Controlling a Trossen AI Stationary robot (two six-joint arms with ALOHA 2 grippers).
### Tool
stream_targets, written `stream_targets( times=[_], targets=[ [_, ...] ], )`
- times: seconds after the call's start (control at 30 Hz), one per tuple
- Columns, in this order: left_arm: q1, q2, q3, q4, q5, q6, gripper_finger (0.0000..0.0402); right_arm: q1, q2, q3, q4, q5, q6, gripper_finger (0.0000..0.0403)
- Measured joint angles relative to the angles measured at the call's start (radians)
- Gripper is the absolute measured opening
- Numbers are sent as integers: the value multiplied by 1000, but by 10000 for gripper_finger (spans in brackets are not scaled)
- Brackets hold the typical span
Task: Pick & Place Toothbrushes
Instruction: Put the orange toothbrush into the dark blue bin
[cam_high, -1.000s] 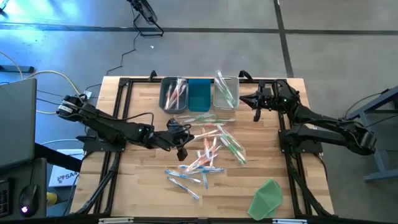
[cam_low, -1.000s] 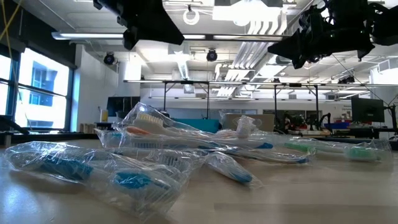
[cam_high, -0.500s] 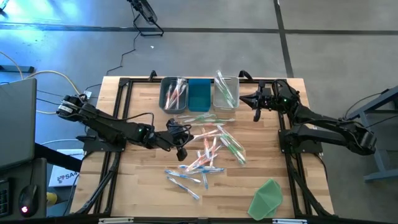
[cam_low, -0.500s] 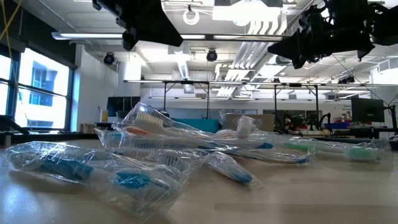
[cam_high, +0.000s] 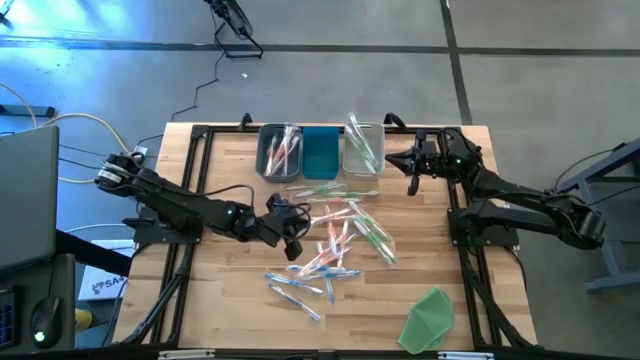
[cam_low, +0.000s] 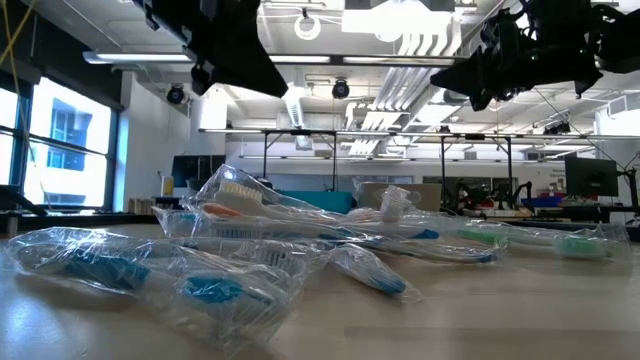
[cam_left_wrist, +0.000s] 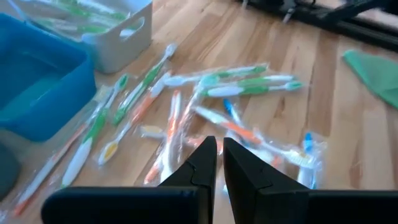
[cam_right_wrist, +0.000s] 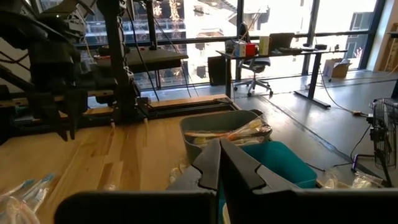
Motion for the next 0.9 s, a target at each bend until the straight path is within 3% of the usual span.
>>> stream_targets(
  times=[0.5,0.73,0.9],
  targets=[
    [20,10,1,-79,6,30,36,0,0,0,-4,0,-52,2],
    [82,38,2,-141,17,-26,106,0,0,0,-18,0,-53,2],
    [126,46,2,-132,91,-30,157,0,0,0,-34,9,-53,2]
  ],
)
